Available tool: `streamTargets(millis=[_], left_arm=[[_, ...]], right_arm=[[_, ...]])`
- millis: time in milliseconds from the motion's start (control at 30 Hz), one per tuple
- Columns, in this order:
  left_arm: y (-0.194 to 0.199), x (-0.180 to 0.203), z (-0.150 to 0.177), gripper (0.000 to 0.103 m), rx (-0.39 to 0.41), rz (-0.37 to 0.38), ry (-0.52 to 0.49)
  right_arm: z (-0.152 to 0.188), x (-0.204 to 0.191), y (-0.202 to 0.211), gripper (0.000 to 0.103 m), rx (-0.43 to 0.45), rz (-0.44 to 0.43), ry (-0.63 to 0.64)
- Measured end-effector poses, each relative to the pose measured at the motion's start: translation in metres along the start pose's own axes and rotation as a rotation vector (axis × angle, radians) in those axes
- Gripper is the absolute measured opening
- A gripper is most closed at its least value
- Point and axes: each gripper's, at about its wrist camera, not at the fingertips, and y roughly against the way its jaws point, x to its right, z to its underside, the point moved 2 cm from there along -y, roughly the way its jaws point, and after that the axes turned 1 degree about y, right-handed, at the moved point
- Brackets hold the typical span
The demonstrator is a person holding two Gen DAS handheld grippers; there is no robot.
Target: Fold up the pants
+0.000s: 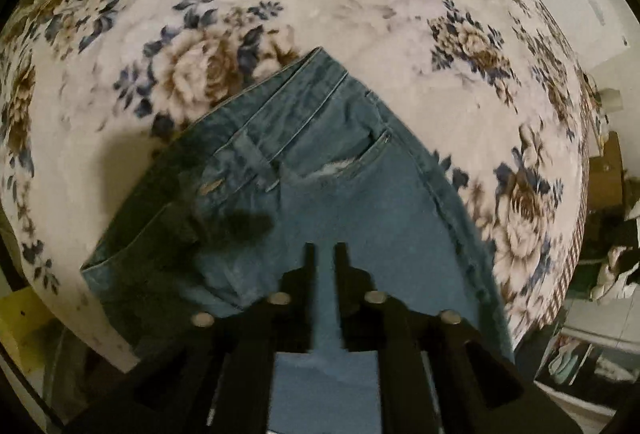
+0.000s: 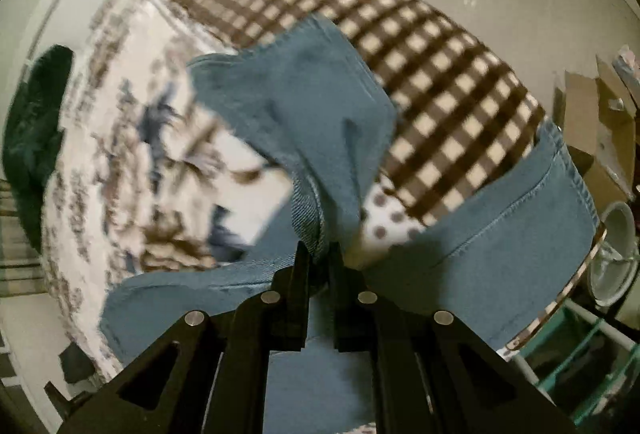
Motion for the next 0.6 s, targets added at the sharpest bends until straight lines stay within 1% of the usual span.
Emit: streamTargets(millis=[33,67,100,133,200,233,267,333,367,467,600], left_arm=[[-0.003,0.006,-0.007,0.032,-0.004,0.012,0.002],[-0.007,0.014,-0.015,0.055,-0.013,0.019,0.000],[-0.011,0.018,-0.021,0.066,-0.019,0.016,-0.001],[-0.018,0.029,-0.030,0.066,-0.029,0.030,0.005],[-0.030,0.040,-0.043,0.066,-0.055,0.030,-0.002],[-0.038,0.048,-0.049,0.066,-0.070,0.025,-0.008],[-0.048,0.056,-0.055,0.066,-0.090,0.013,-0.013],[-0.069,0.069,-0.063,0.066,-0.137,-0.002,-0.010],[-0.081,0.074,-0.066,0.066,-0.161,-0.013,-0.010],[-0.112,0.087,-0.071,0.066,-0.217,-0.051,-0.012],[-0.134,0.095,-0.075,0.066,-0.241,-0.127,-0.014]], right_arm=[[0.000,0.002,-0.004,0.008,-0.002,0.010,-0.005],[0.000,0.003,-0.006,0.008,-0.010,0.020,-0.008],[-0.001,0.003,-0.007,0.011,-0.015,0.016,-0.010],[0.000,0.000,-0.006,0.014,-0.019,0.020,-0.002],[-0.002,-0.005,-0.004,0.027,-0.030,0.039,0.022],[-0.003,-0.010,-0.001,0.043,-0.031,0.041,0.033],[-0.004,-0.013,0.001,0.052,-0.029,0.041,0.040],[-0.009,-0.022,0.009,0.056,-0.021,0.063,0.057],[-0.013,-0.026,0.014,0.060,-0.005,0.074,0.070],[-0.028,-0.043,0.026,0.069,0.033,0.122,0.112],[-0.053,-0.063,0.022,0.076,0.065,0.186,0.162]])
